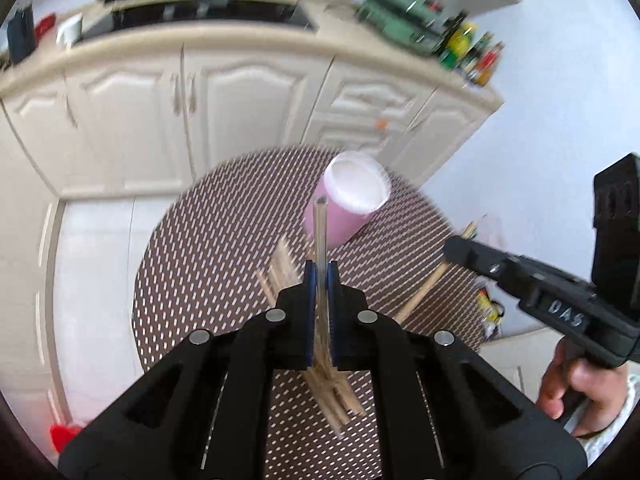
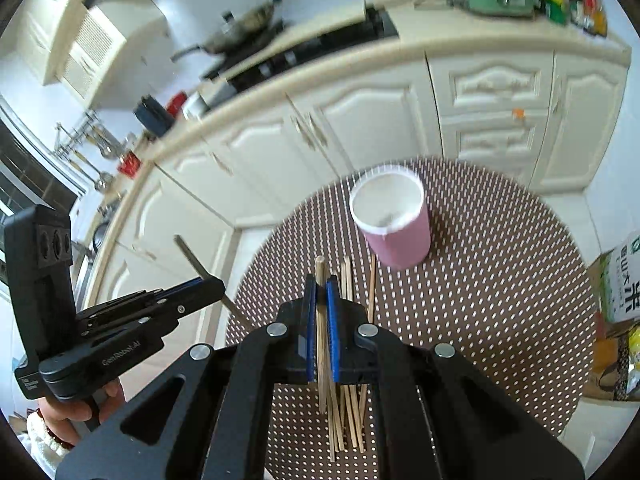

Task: Organize utensils
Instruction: 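Close the right gripper on one chopstick while the left gripper closes on another, then lift both held chopsticks and carry them above the pink cup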

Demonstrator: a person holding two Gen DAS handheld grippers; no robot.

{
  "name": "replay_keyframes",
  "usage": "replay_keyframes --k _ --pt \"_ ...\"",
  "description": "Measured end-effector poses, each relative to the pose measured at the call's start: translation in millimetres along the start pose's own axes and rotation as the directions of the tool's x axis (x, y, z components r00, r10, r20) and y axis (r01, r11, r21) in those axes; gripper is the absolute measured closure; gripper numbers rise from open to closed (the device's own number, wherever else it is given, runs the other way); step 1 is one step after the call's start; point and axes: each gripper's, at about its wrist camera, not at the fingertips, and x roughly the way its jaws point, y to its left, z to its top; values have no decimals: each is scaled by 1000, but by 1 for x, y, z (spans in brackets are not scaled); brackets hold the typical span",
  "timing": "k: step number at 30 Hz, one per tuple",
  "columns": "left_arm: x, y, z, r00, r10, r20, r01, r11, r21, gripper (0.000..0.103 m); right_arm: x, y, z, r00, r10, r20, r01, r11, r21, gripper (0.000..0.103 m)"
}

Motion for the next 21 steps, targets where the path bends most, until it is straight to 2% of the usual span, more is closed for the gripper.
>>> replay_keyframes --k 5,10,14,21 --pt "-39 -27 25 993 -24 119 18 999 49 97 -36 15 14 994 -3 105 7 999 -39 99" --pt "-55 -42 53 977 -38 208 24 997 69 97 -60 21 41 979 -16 203 34 996 -82 99" --pt "-61 -49 75 960 -43 278 31 998 50 97 -69 21 60 963 -37 265 67 992 -107 99" --pt "-47 -46 101 940 -27 340 28 1000 3 97 -64 11 85 935 -99 339 151 980 -129 99"
